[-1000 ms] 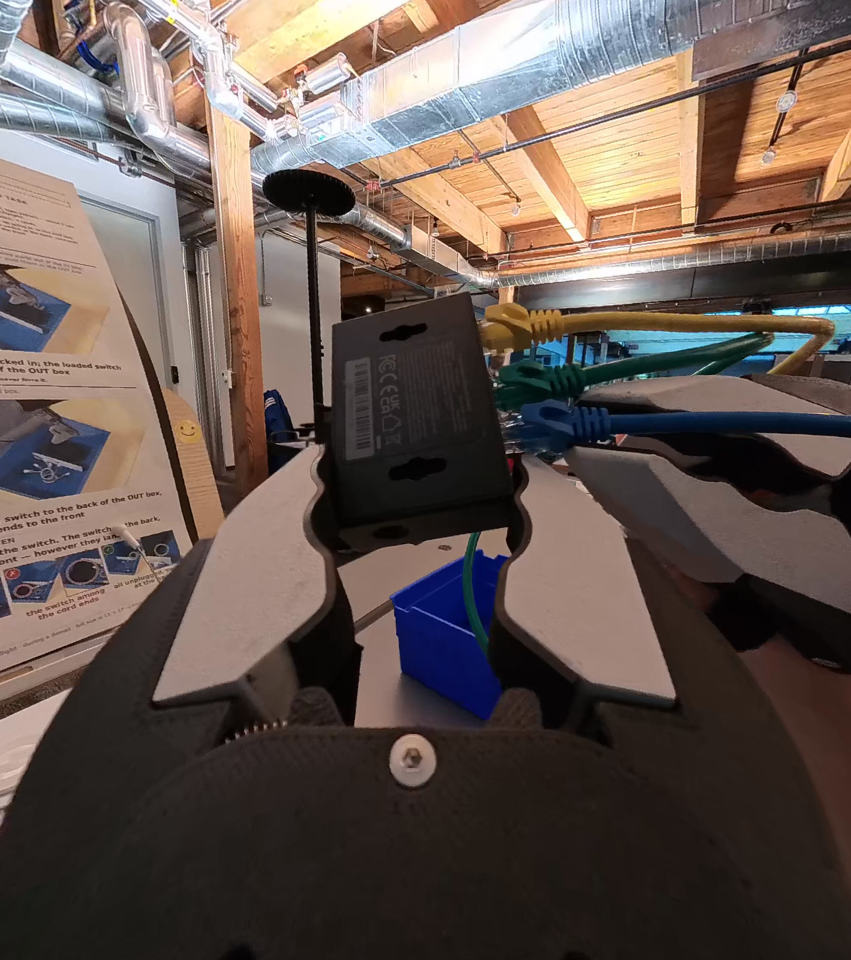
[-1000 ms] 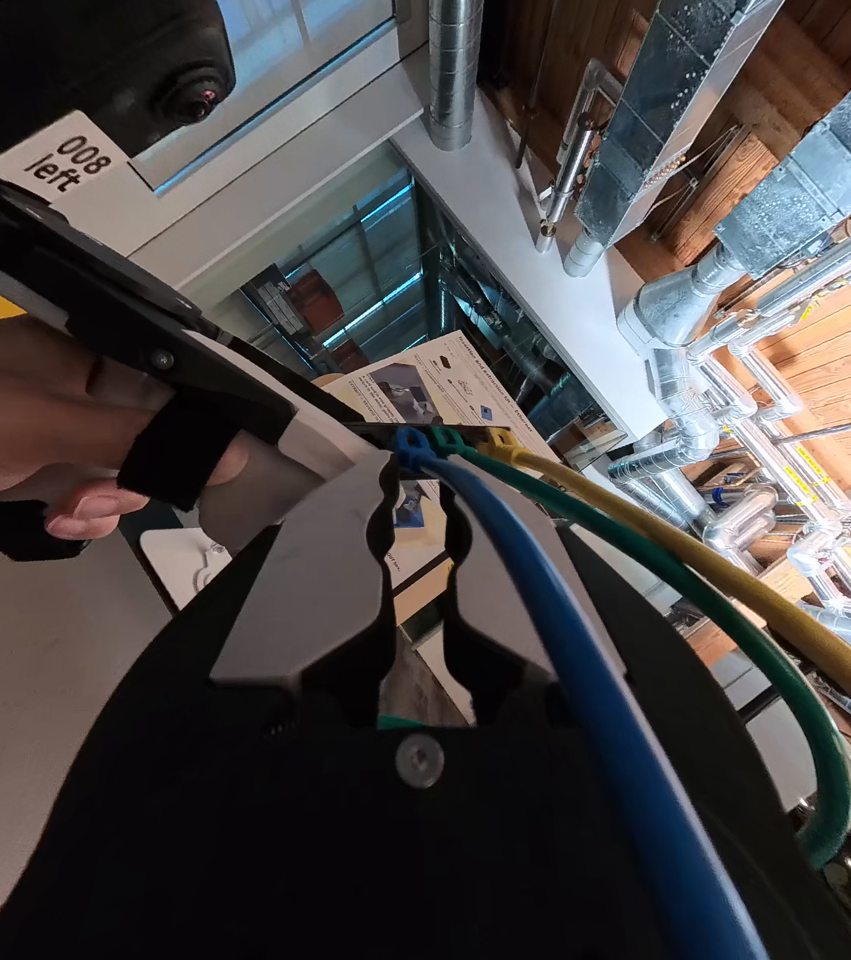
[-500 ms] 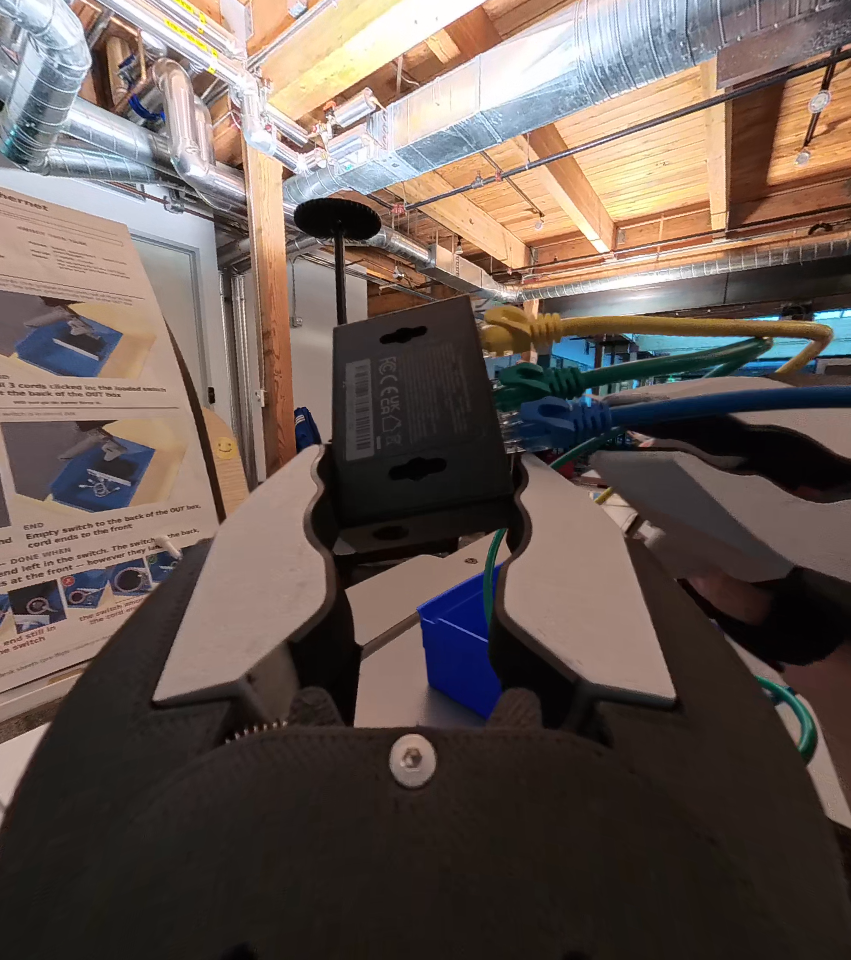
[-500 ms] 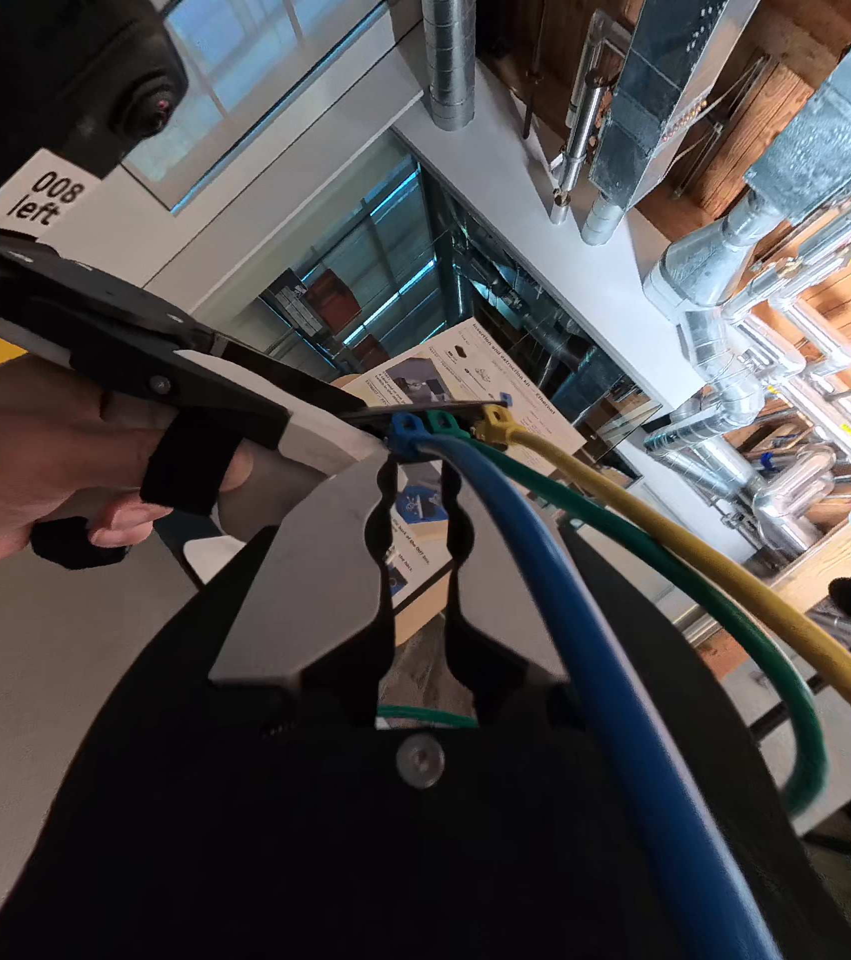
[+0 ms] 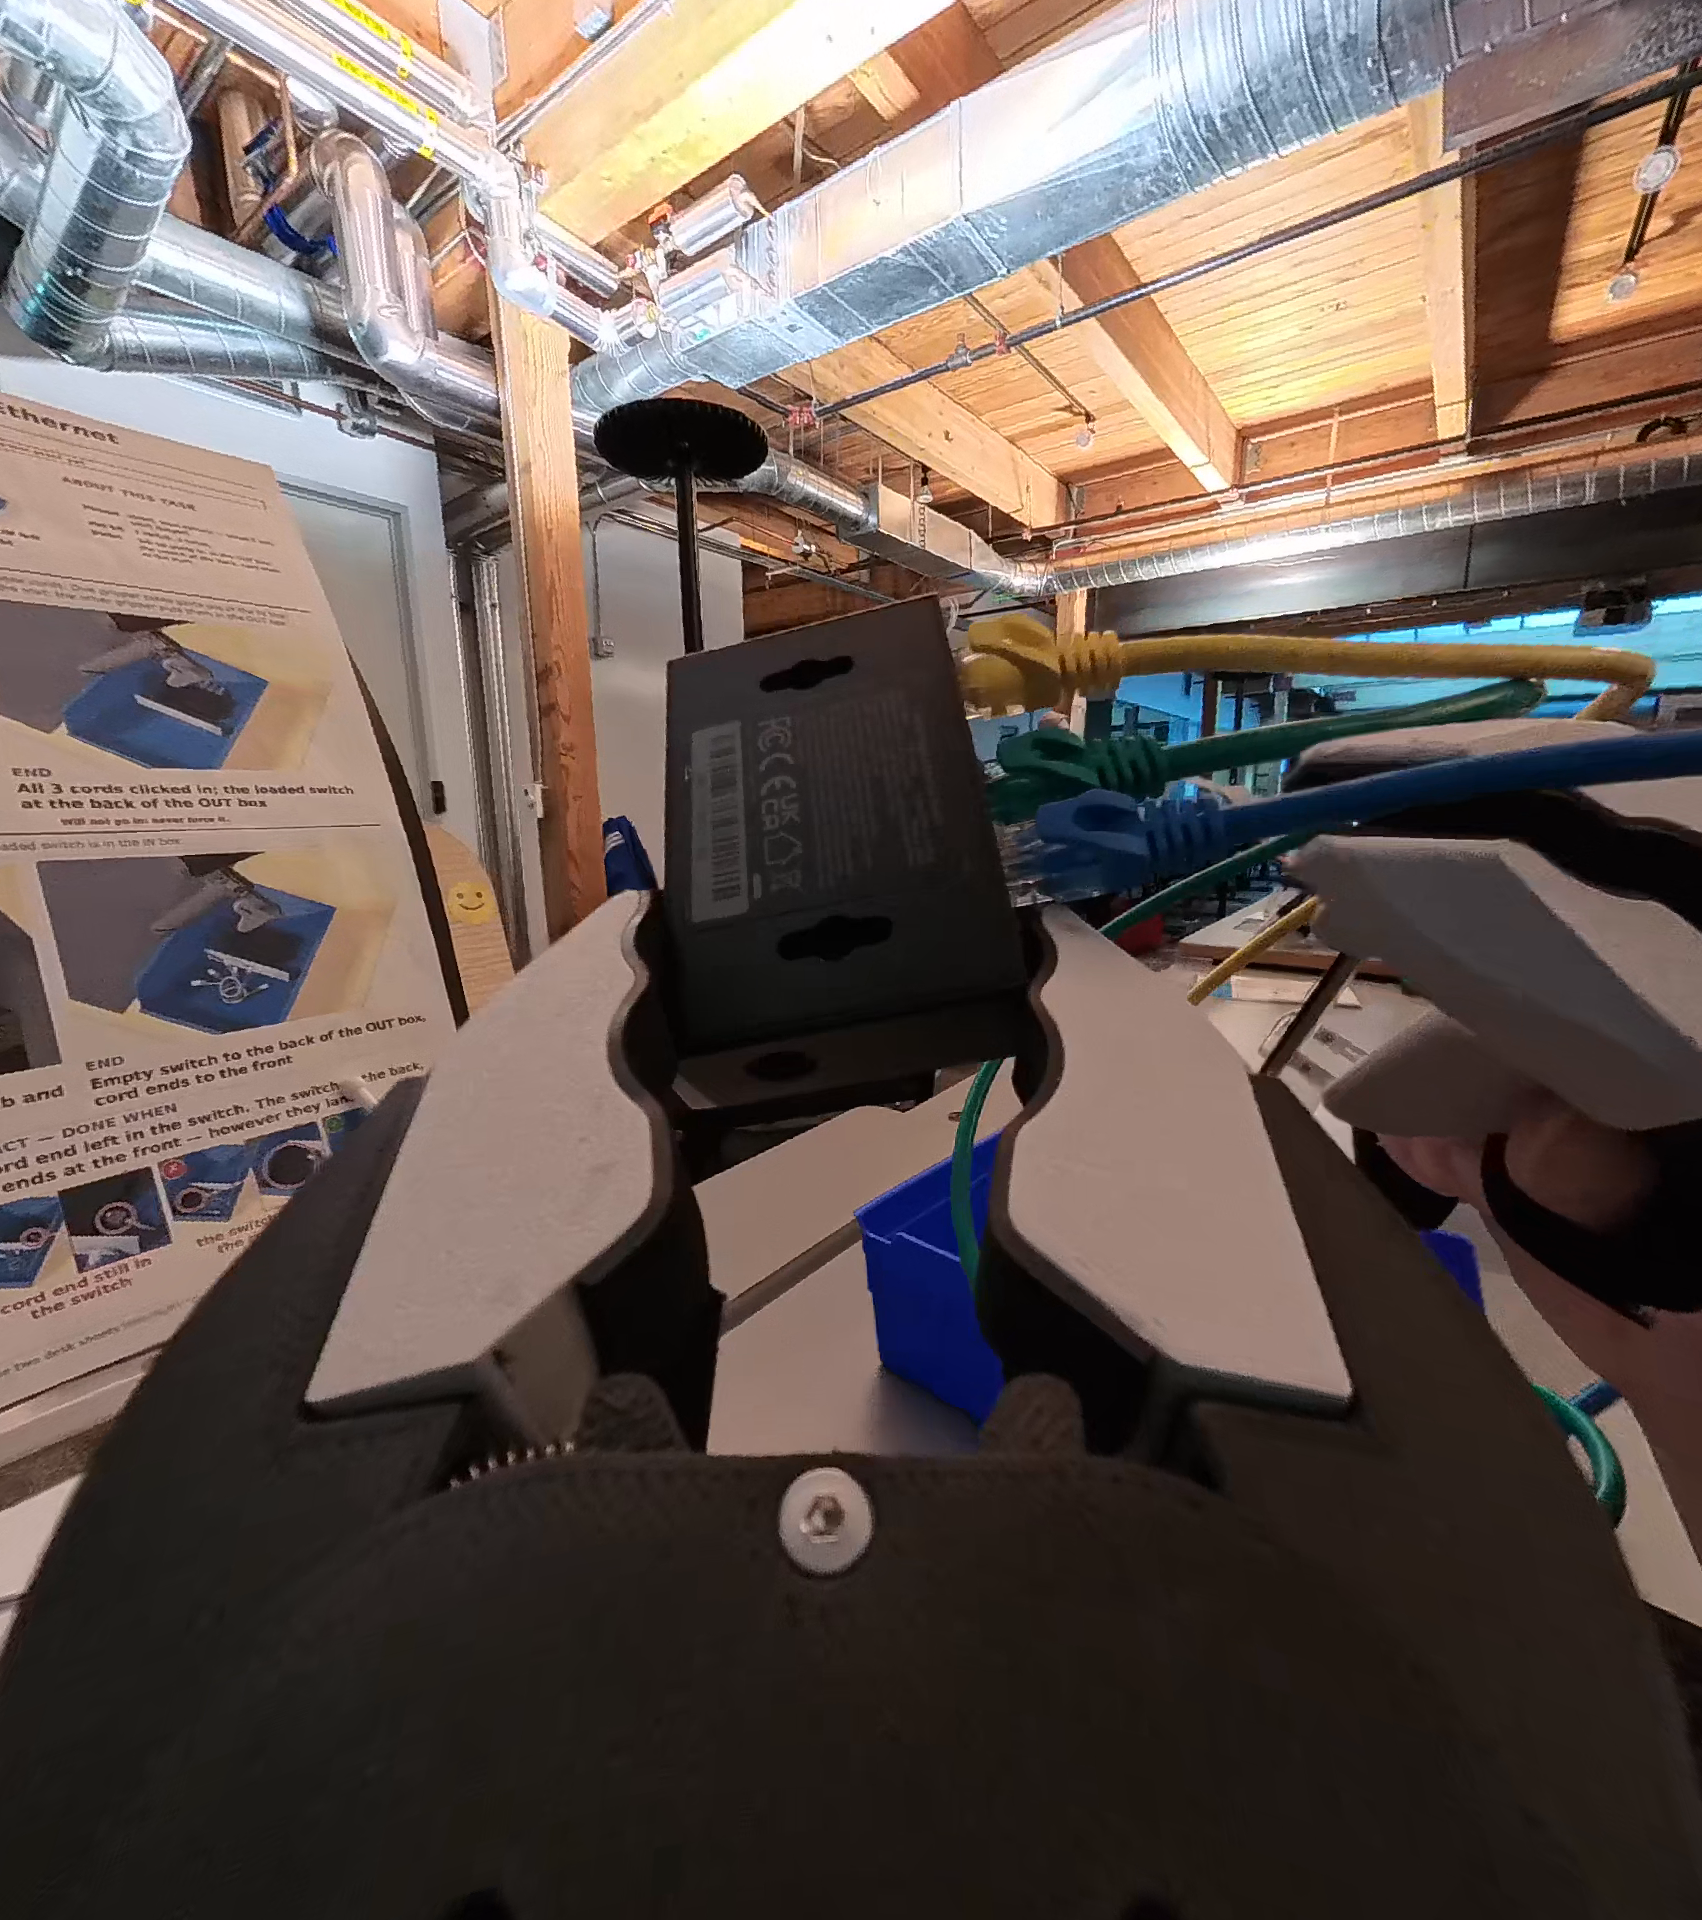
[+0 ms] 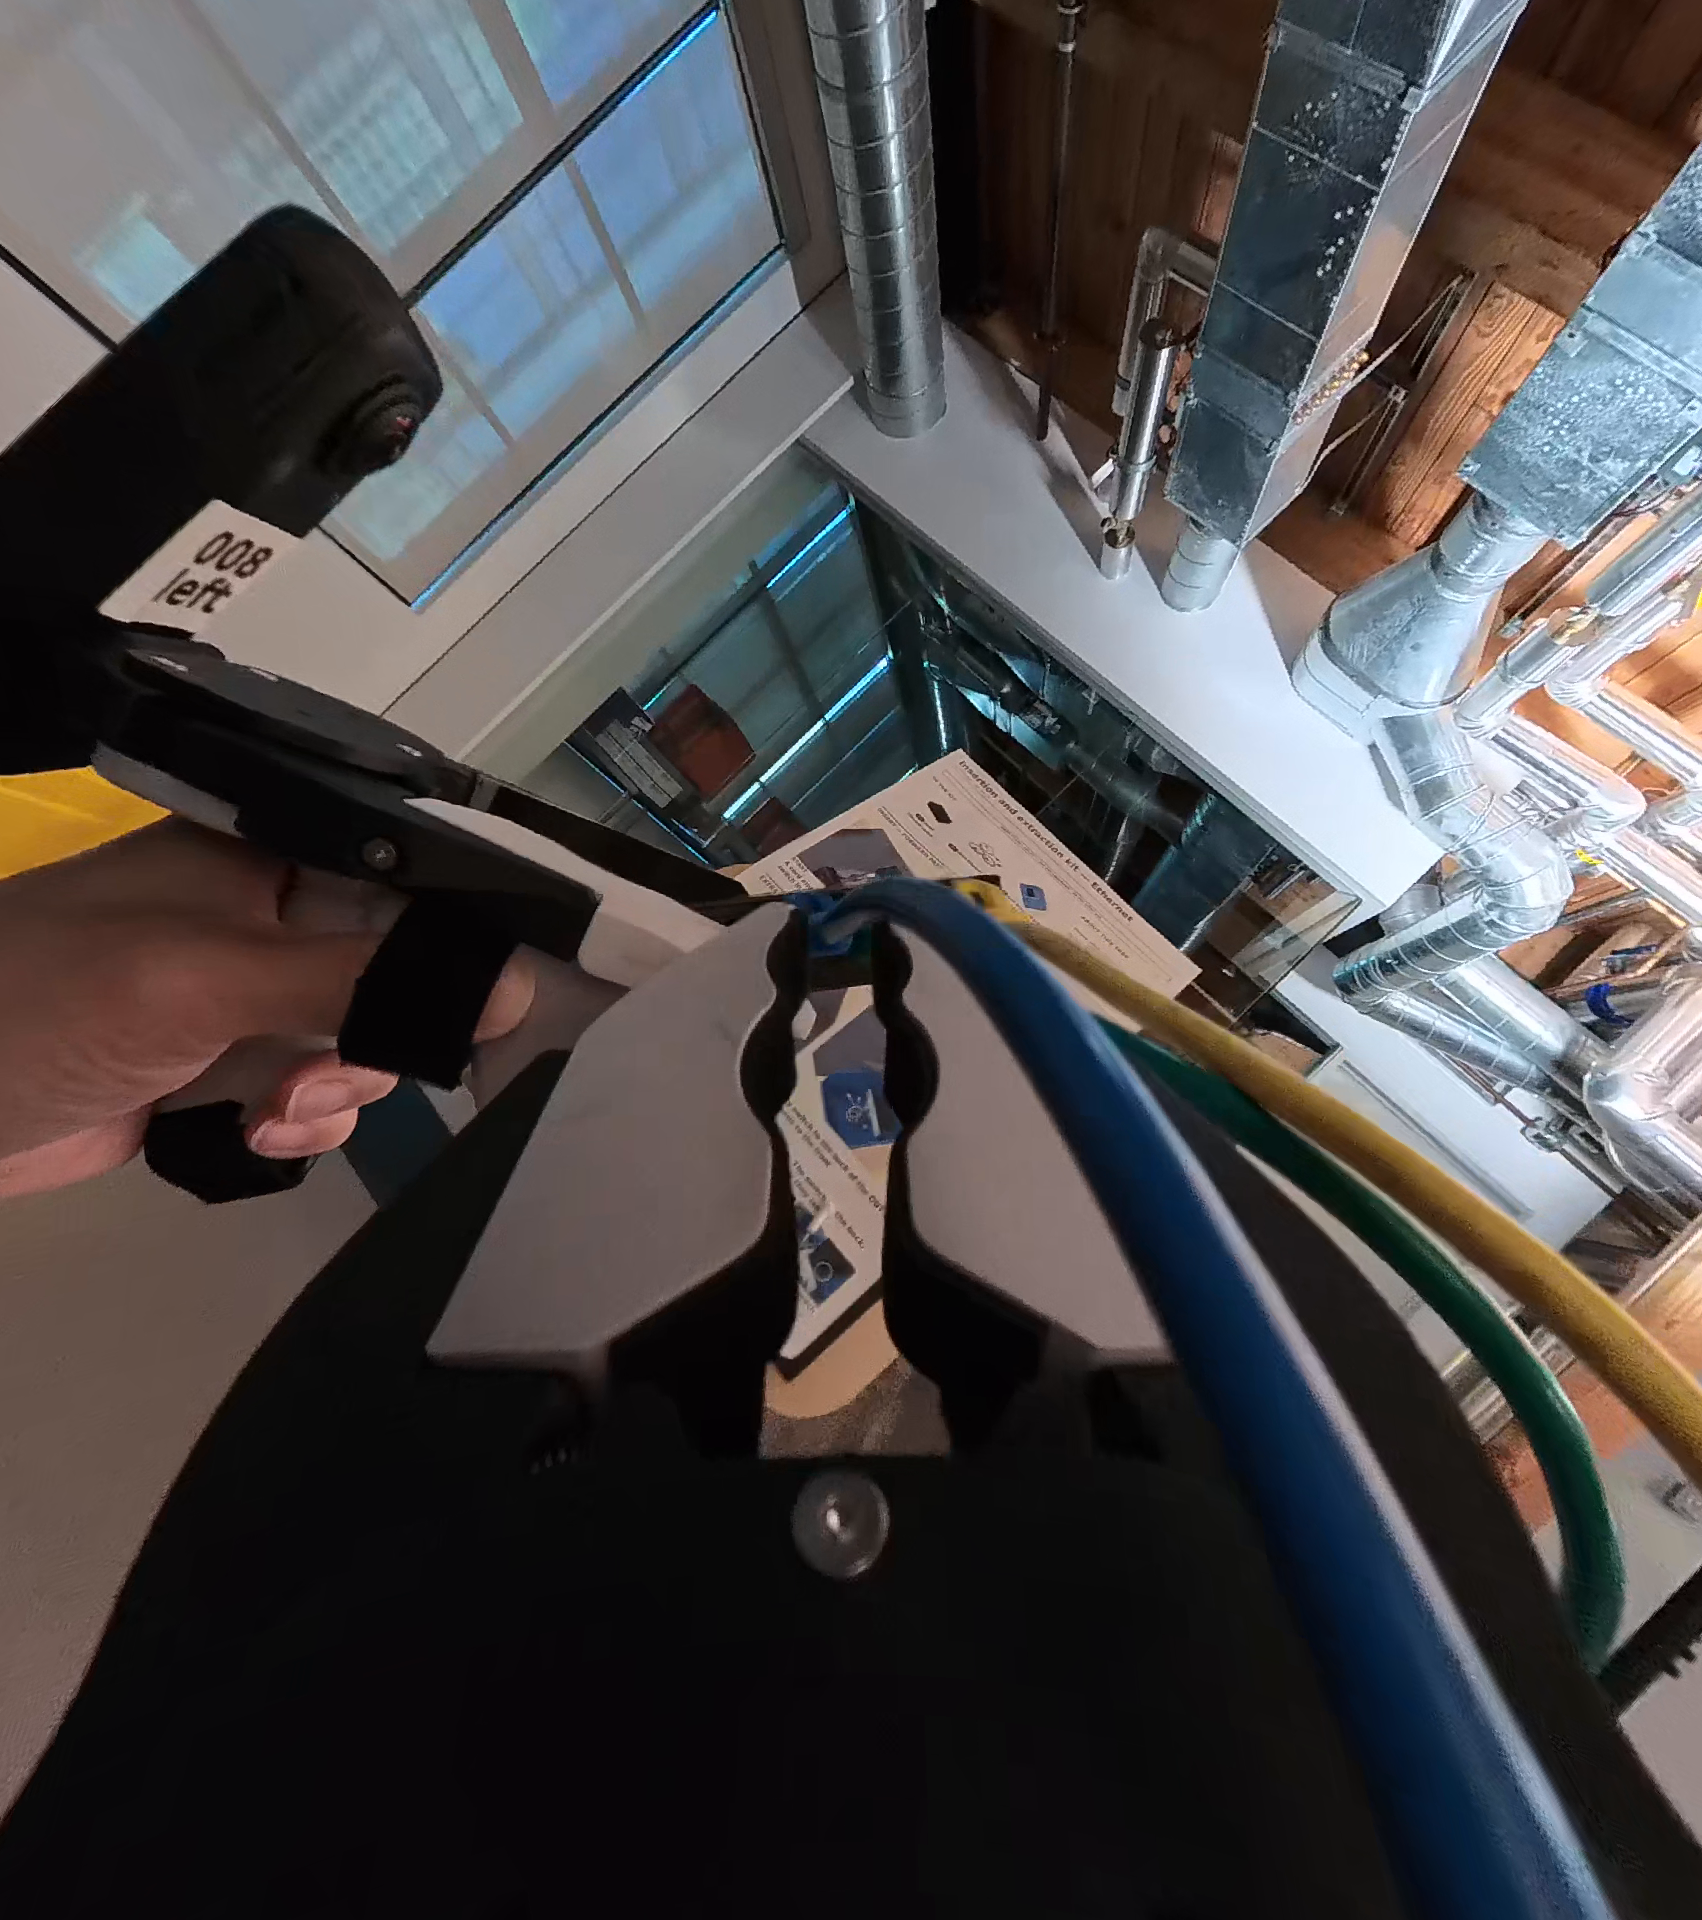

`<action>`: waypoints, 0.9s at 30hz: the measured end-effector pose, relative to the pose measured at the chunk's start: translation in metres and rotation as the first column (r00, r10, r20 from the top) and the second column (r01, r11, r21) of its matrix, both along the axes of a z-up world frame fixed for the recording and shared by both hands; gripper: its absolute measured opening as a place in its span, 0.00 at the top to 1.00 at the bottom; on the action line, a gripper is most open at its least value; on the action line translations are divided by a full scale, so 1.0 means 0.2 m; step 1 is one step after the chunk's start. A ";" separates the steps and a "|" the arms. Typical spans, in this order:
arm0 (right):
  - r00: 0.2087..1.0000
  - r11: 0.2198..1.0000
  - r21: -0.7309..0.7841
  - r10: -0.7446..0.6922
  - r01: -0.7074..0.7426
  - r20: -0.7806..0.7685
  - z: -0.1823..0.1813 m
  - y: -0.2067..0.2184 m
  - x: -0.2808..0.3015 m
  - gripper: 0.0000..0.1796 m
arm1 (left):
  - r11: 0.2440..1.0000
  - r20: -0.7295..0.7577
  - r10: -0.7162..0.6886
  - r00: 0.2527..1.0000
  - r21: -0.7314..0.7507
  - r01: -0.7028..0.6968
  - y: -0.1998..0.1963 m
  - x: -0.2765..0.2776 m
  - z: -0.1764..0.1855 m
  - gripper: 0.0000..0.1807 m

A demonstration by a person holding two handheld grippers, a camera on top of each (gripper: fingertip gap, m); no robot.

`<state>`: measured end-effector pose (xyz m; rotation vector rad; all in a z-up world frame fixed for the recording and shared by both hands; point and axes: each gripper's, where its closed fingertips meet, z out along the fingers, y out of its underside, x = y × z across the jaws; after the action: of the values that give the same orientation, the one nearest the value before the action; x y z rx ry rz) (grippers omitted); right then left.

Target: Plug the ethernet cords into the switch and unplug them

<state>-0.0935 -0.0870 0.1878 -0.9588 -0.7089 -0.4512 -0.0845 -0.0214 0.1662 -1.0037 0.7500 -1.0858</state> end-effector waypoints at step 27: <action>0.986 0.983 -0.086 0.160 -0.164 -0.047 0.00 -0.05 -0.01 0.96 | 0.987 -0.028 0.044 0.999 0.155 -0.039 -0.11 -0.05 0.05 0.65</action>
<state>-0.0947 -0.0969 0.1875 -0.9832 -0.7691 -0.2582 -0.0944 -0.0441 0.1772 -0.9019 0.8225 -0.9625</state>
